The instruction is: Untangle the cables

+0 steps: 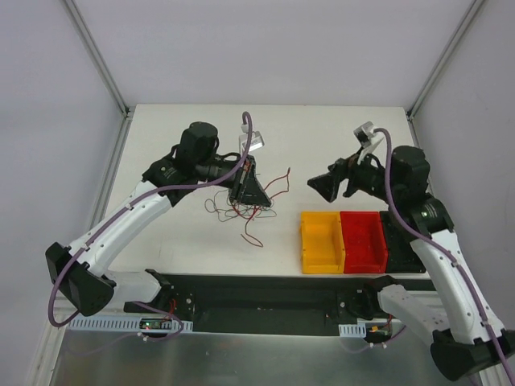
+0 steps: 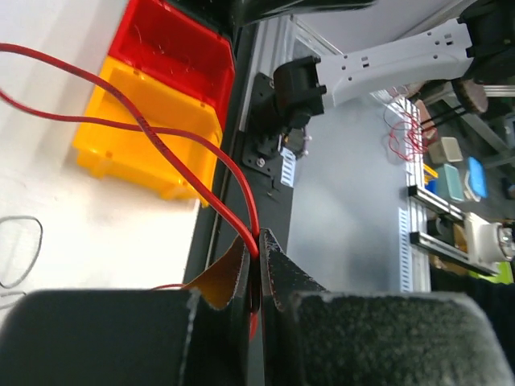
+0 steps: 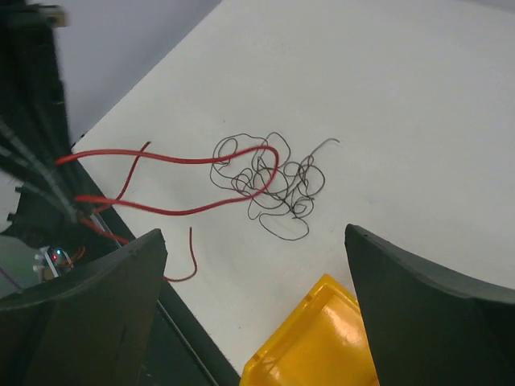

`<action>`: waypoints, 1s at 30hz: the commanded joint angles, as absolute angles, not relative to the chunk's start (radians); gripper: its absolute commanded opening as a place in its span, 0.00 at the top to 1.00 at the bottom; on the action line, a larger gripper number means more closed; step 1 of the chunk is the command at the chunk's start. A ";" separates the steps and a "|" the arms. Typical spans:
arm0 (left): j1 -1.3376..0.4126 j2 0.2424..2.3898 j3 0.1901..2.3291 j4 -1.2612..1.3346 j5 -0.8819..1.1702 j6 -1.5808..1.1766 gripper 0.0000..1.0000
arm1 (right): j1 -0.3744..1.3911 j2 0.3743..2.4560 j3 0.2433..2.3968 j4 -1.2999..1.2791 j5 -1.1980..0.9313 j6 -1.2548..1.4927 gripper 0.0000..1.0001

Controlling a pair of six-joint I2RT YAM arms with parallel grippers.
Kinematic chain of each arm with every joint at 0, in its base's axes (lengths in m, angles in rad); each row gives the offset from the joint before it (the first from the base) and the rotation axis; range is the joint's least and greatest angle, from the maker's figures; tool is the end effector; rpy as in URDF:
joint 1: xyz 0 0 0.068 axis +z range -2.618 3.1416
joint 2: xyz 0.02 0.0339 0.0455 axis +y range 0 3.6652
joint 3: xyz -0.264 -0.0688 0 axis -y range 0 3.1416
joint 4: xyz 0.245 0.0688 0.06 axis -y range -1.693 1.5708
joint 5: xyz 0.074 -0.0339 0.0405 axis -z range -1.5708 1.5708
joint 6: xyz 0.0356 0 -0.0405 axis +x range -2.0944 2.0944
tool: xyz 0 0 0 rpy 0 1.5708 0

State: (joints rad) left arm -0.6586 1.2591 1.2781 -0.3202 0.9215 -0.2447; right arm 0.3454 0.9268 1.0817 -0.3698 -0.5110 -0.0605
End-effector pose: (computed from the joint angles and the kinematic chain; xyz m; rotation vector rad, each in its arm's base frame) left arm 0.1994 -0.1902 0.4011 1.0669 1.7114 -1.4547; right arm 0.1794 0.0831 0.3993 -0.7201 1.6556 0.6588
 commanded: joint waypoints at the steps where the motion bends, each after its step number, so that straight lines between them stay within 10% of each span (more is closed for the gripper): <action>1: -0.608 1.262 1.292 -0.439 1.097 -0.233 1.00 | 0.397 0.854 1.085 -0.330 -0.704 -0.287 0.05; 18: -0.607 1.220 1.258 -0.551 1.298 -0.147 1.00 | 0.890 1.123 1.296 -0.505 -0.523 -0.611 0.12; 30: -0.607 1.206 1.261 -0.571 1.260 -0.115 1.00 | 0.963 1.068 1.181 -0.284 -0.292 -0.496 0.70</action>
State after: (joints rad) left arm -0.6022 1.2369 1.2552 -0.5632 1.2480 -0.1600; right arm 0.9512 1.1244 1.2236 -0.4351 -0.4034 -0.5503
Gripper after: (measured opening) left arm 0.011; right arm 0.403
